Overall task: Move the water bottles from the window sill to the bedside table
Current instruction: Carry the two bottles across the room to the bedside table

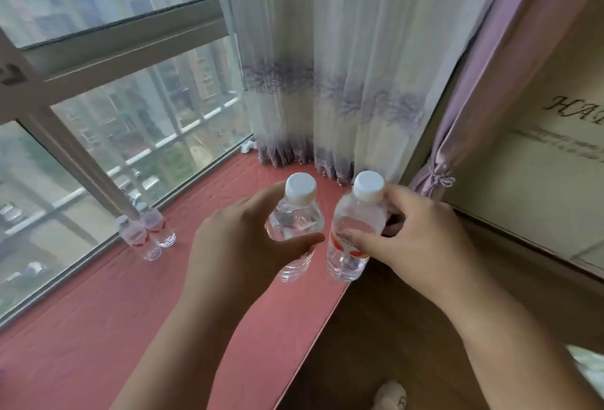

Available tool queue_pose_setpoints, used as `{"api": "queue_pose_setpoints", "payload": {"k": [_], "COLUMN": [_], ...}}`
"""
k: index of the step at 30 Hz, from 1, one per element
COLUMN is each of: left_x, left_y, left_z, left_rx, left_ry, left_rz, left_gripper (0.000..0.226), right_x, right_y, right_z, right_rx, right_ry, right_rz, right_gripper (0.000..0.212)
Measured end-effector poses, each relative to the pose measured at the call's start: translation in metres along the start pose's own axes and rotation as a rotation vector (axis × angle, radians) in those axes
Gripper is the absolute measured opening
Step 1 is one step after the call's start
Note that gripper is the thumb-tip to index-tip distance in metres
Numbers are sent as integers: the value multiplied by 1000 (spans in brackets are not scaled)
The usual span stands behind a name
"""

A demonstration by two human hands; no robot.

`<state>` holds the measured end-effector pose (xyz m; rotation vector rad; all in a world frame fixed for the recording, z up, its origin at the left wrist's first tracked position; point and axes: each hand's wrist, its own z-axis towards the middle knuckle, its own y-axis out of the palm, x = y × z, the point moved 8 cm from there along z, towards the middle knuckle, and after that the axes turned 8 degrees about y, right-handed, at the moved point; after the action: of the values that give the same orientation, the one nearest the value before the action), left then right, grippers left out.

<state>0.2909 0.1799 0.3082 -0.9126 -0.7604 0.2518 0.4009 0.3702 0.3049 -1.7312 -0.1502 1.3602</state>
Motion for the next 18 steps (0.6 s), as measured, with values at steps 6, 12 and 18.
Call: {"api": "queue_pose_setpoints", "payload": {"k": [6, 12, 18], "left_x": [64, 127, 197], "left_y": [62, 122, 166], "left_z": [32, 56, 74], "left_rx": [-131, -236, -312], "left_ry": [168, 298, 428], "left_rz": [-172, -306, -293], "left_gripper": [76, 75, 71], "right_x": [71, 132, 180], "right_y": [-61, -113, -166], "right_z": [-23, -46, -59], "right_rx": [190, 299, 387], "right_ry": [164, 298, 400], "right_rz": [50, 110, 88], "right_gripper": [56, 50, 55]}}
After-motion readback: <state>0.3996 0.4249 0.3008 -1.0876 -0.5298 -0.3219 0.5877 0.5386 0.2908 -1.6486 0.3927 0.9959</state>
